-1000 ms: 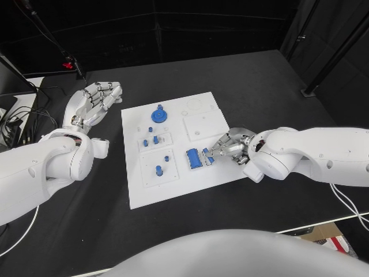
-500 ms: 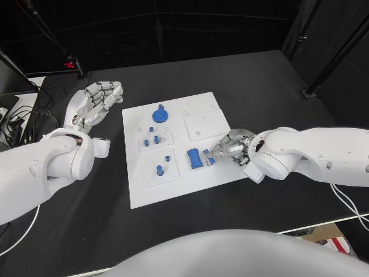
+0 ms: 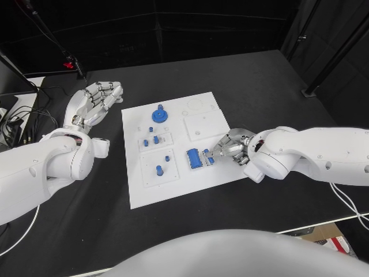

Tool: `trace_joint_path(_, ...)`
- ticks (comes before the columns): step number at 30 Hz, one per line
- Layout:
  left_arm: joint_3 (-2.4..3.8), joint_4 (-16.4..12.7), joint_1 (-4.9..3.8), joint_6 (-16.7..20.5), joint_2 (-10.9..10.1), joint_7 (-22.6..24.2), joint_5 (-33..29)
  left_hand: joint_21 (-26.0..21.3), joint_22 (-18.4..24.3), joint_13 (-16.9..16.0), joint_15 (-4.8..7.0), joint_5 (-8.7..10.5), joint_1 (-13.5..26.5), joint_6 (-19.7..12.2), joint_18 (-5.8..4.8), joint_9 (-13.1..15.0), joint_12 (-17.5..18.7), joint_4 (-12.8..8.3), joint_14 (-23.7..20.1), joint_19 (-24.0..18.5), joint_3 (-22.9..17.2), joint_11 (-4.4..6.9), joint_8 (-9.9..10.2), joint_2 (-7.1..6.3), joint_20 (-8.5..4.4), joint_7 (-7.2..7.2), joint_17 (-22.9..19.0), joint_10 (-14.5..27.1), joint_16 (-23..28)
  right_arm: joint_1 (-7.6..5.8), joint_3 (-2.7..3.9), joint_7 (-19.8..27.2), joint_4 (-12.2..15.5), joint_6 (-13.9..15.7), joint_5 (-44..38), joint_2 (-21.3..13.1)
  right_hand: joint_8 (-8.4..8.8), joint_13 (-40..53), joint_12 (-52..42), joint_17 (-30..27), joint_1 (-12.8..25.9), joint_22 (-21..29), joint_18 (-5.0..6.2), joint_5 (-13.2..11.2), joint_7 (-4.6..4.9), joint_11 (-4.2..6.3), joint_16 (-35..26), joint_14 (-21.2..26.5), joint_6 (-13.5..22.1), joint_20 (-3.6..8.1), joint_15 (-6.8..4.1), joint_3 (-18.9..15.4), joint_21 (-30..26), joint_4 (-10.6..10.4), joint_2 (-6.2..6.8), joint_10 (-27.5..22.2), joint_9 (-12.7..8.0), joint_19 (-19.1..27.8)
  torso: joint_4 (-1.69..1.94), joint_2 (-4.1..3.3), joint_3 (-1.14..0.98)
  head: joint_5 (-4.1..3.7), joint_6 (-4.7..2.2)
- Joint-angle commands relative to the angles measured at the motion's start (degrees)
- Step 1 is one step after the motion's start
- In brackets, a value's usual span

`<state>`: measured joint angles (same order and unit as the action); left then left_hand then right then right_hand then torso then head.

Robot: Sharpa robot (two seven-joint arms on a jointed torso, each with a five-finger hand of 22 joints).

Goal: Assemble the parts on the task board

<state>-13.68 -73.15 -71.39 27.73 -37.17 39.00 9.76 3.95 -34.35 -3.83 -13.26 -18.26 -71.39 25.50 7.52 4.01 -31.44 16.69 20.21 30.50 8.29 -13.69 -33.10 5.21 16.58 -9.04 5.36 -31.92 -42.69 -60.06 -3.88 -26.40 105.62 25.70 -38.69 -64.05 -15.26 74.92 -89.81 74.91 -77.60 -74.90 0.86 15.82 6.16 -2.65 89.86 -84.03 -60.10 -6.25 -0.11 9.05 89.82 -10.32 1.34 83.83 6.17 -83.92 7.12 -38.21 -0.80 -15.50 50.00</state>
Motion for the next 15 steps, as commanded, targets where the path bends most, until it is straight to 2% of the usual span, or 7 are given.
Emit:
trace_joint_path(1,0.06,-0.1,-0.09,-0.4,0.0,4.6,-0.1,0.2,0.1,0.1,0.05,-0.20,0.1,-0.4,-0.79,-0.1,-0.4,0.0,-0.3,-0.1,0.3,0.07,-0.4,0.63,0.02,-7.01,-0.1,0.4,-0.3,0.07,-0.11,-1.0,0.0,-0.8,-0.7,0.1,0.50,15.1,-0.2,15.1,0.9,-15.1,-0.86,0.1,0.35,-0.12,0.1,-6.0,0.0,0.36,-0.27,-0.7,0.2,-0.1,0.16,6.2,-0.1,-6.1,0.02,-0.01,0.00,0.07,0.00)
trace_joint_path(15,0.06,-0.1,-0.09,-0.4,0.0,4.5,-0.1,0.3,0.1,0.1,0.05,-0.24,0.1,-0.5,-0.80,-0.1,-0.5,0.0,-0.3,-0.2,0.4,0.06,-0.4,0.68,0.02,-7.01,-0.1,0.4,-0.4,0.07,-0.11,-2.2,-0.1,-2.0,-2.0,0.2,1.04,15.1,-0.2,15.1,1.6,-15.1,-0.86,0.1,0.49,-0.25,0.1,-6.0,-0.1,0.32,-0.21,-1.3,0.2,-0.7,0.11,6.2,-0.1,-6.1,0.01,0.03,0.02,0.12,0.00)
